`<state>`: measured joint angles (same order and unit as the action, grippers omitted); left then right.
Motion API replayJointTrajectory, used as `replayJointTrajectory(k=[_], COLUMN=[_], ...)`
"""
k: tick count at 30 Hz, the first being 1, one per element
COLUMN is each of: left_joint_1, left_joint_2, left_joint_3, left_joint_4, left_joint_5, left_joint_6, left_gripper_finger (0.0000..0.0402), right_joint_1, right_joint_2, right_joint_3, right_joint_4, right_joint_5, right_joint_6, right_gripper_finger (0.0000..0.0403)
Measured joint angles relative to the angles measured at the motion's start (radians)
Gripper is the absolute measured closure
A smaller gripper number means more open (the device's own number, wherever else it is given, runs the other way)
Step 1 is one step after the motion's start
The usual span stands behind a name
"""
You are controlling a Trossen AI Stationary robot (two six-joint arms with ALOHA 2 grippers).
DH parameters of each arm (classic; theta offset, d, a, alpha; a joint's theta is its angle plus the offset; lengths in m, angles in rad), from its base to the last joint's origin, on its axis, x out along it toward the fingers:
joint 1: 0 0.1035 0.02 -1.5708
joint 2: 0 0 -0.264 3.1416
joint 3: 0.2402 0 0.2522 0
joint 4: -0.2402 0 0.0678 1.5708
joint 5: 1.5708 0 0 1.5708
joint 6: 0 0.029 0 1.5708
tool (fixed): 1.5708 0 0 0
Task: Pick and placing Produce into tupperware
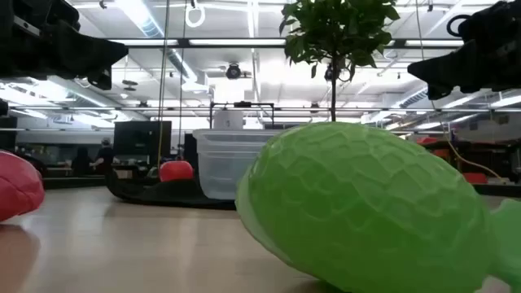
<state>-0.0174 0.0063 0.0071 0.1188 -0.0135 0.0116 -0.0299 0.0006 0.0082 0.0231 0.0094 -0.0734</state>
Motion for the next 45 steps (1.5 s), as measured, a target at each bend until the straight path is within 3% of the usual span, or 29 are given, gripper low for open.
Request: replayJointTrajectory(k=[45], left_joint_1=[0.000], left_joint_2=[0.000], left_joint_3=[0.000], left_joint_4=[0.000], left_joint_5=[0.000], left_joint_6=[0.000], left_gripper_finger=[0.0373], right_joint_1=[0.000], right_joint_2=[0.000], right_joint_3=[0.000], right_joint_4=[0.000], right_joint_5=[0.000], right_joint_6=[0.000], right_gripper_finger=[0.0375])
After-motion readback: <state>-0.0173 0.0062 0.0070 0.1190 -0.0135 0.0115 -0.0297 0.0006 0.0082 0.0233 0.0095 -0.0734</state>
